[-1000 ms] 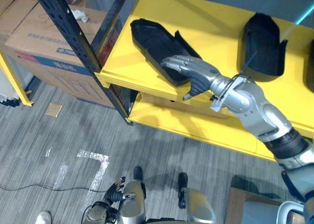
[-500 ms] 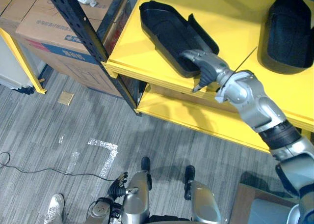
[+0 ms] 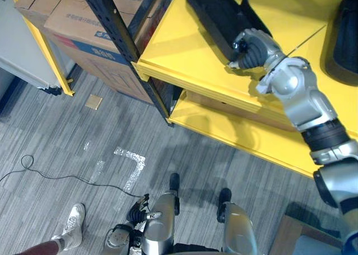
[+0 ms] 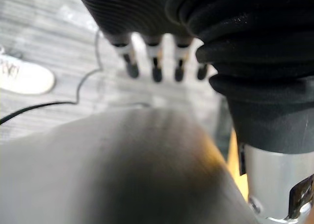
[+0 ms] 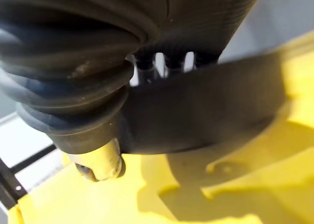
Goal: Walk over and take plastic housings, then place them on the shelf
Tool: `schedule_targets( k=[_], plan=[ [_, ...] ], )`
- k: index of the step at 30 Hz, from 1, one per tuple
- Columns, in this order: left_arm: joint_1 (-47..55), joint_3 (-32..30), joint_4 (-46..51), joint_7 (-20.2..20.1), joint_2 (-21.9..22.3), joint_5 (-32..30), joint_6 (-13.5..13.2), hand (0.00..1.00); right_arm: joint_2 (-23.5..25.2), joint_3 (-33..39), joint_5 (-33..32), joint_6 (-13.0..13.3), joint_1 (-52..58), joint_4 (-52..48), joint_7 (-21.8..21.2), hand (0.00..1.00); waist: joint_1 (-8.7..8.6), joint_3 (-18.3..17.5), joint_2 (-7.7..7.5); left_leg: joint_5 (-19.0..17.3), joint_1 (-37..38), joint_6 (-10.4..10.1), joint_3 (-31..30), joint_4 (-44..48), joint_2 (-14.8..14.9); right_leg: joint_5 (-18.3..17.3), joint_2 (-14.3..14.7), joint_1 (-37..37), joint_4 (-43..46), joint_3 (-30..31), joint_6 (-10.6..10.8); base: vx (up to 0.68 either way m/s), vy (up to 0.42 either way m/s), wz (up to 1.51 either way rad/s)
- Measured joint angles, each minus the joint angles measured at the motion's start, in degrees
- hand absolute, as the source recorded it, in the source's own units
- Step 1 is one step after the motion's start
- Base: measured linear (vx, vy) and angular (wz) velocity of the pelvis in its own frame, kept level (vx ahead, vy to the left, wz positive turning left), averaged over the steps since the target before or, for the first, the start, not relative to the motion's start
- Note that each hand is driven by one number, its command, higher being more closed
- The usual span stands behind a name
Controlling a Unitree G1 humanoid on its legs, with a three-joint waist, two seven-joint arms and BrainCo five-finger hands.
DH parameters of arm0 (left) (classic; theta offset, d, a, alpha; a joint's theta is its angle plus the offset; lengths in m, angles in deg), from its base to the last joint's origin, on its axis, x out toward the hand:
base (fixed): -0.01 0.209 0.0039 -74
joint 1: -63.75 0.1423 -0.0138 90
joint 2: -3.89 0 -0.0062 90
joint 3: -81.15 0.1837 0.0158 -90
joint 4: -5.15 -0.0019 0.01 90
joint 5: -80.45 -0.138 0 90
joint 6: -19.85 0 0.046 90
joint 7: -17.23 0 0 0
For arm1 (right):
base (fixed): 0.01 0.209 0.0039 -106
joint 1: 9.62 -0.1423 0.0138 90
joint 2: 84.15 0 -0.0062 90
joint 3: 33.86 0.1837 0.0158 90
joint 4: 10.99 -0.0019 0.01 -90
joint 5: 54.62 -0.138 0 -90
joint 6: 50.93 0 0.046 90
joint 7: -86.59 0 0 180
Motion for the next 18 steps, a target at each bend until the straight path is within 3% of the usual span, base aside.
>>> schedule_targets(
  k=[10,18],
  plan=[
    [0.4,0.1,0.9,0.1,0.4,0.0,0.5,0.0,1.0,0.5,-1.0,-0.6,-0.4,2.3,2.5,1.0,0.01,0.0,0.07,0.0,0.7,0.0,-0.2,0.1,0.0,-0.1,0.1,0.9,-0.3,-0.2,-0.1,0.0,0.0,0.0],
    [0.4,0.3,1.0,0.2,0.4,0.1,0.5,0.0,3.8,0.4,0.9,1.0,-2.2,2.7,4.2,1.0,0.08,-0.1,0.25,0.0,-0.3,0.0,-1.7,0.9,0.0,-0.1,0.1,1.4,-0.6,-1.8,-0.1,0.01,-0.003,0.08]
  ],
)
